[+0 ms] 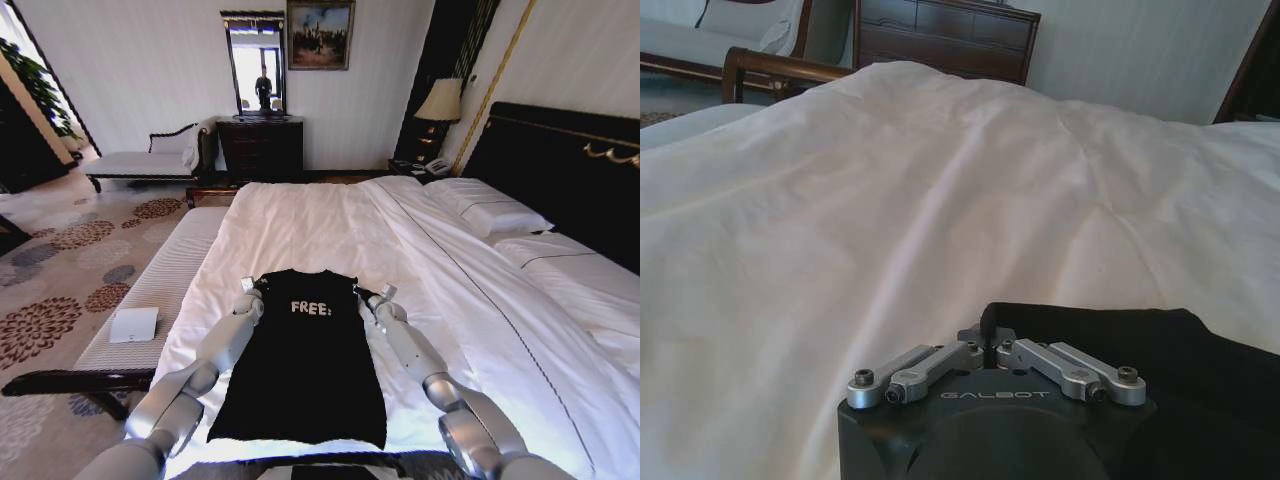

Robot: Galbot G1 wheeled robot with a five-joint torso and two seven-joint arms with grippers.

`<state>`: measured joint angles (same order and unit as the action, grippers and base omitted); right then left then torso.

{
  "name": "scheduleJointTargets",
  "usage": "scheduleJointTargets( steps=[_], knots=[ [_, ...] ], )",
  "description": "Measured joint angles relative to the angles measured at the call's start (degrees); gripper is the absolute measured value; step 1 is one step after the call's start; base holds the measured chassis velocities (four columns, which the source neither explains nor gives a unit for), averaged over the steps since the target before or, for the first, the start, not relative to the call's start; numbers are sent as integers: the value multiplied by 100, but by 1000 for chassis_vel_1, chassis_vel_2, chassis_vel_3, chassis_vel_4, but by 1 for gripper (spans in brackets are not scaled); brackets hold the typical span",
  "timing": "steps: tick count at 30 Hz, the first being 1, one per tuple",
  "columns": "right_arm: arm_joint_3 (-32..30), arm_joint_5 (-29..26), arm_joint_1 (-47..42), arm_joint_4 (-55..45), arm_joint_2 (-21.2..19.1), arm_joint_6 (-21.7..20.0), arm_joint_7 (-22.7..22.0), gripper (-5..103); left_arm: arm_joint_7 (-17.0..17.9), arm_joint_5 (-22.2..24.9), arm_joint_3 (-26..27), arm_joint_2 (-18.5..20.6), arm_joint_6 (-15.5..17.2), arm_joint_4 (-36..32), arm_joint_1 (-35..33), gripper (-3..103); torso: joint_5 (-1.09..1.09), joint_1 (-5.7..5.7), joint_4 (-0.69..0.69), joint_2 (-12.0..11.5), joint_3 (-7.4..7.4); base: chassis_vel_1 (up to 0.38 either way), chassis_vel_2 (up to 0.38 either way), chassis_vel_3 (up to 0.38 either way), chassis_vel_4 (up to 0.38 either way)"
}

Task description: Fold the clothes on the bed.

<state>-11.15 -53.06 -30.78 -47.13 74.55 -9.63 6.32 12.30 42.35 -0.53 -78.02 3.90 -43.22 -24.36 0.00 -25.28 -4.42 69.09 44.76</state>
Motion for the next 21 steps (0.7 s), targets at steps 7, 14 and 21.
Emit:
scheduleJointTargets(
  steps=[7,14,21],
  knots=[
    [255,-44,-160,-976,-191,199,-321,1,161,173,-14,196,0,-365,105,1,-2,0,0,0,0,0,0,0,0],
    [452,-41,131,-1126,-184,690,-900,1,75,449,-32,476,2,-533,532,1,0,0,2,0,0,0,0,0,0],
    [548,87,286,-1142,-276,819,-958,1,42,552,-158,610,-12,-504,844,1,0,0,1,0,0,0,0,0,0]
  ],
)
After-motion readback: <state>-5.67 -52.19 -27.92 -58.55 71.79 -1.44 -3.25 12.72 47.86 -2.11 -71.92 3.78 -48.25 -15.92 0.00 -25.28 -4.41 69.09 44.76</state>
